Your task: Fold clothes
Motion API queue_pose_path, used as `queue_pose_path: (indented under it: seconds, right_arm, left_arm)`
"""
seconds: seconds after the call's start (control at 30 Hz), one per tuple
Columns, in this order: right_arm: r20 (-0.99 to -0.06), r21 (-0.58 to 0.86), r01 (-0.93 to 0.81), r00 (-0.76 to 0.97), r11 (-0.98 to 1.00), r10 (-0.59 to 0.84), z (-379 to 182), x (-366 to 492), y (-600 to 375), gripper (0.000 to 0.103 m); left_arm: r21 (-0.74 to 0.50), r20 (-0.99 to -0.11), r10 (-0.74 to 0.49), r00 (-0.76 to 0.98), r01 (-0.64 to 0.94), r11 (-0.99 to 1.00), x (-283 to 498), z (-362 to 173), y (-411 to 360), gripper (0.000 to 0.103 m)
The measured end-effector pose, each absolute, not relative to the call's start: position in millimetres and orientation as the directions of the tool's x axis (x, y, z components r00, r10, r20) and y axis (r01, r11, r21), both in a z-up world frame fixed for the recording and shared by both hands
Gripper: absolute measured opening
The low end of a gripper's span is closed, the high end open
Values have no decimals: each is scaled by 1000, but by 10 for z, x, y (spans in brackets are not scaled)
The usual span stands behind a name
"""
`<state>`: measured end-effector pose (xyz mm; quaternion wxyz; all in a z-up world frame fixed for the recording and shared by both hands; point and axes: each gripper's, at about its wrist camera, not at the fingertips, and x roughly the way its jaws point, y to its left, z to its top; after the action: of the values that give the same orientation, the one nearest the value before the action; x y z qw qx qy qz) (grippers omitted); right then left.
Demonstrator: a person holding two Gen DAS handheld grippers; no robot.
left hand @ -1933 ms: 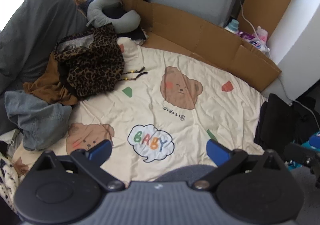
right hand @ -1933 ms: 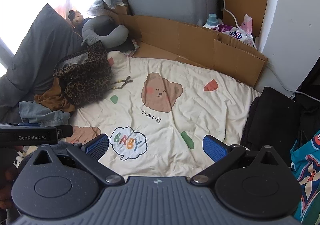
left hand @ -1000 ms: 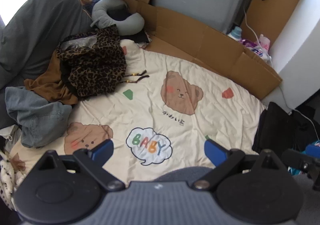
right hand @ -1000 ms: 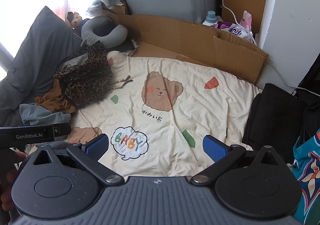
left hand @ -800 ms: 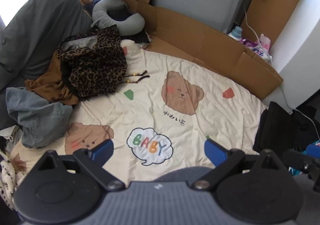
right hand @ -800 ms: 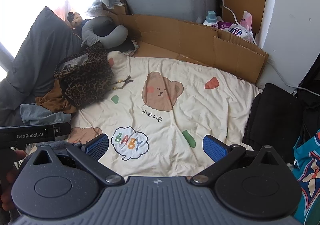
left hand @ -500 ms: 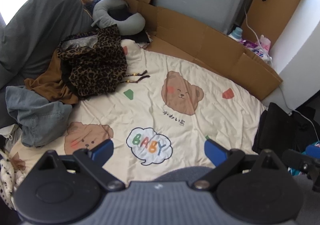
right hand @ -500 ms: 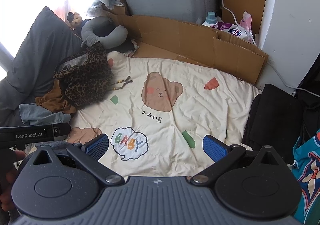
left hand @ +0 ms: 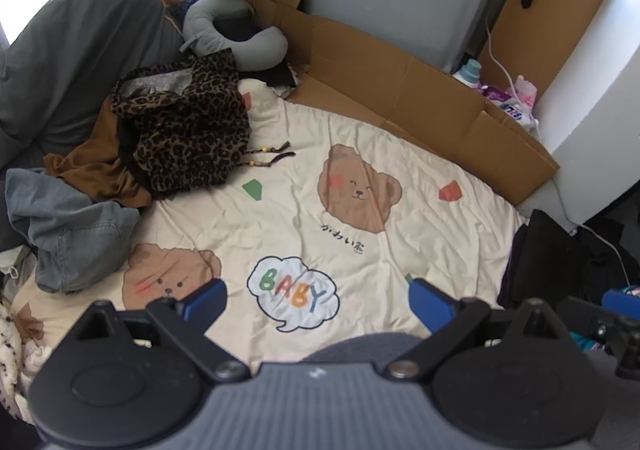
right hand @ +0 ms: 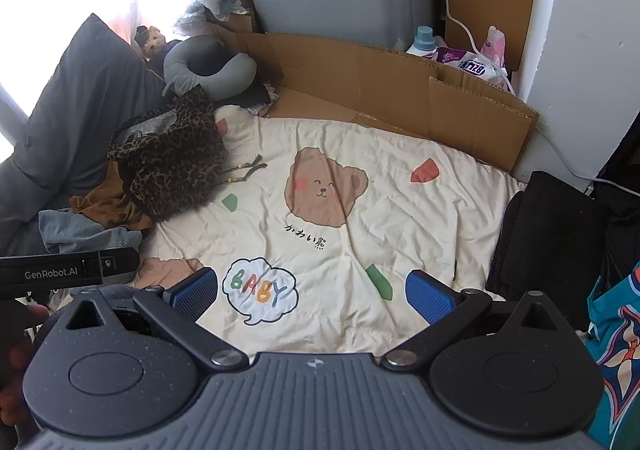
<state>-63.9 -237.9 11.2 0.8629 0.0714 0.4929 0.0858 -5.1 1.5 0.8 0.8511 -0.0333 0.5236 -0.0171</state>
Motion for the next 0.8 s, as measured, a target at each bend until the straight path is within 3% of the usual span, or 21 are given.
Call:
queue_pose_path:
  seconds: [0.8]
  right_arm:
    - [-834,197,-57,515,979,197,128,-679,-2402,103]
  left_arm:
    - [-111,-905,-113,410,29,993,-15,22,151,99]
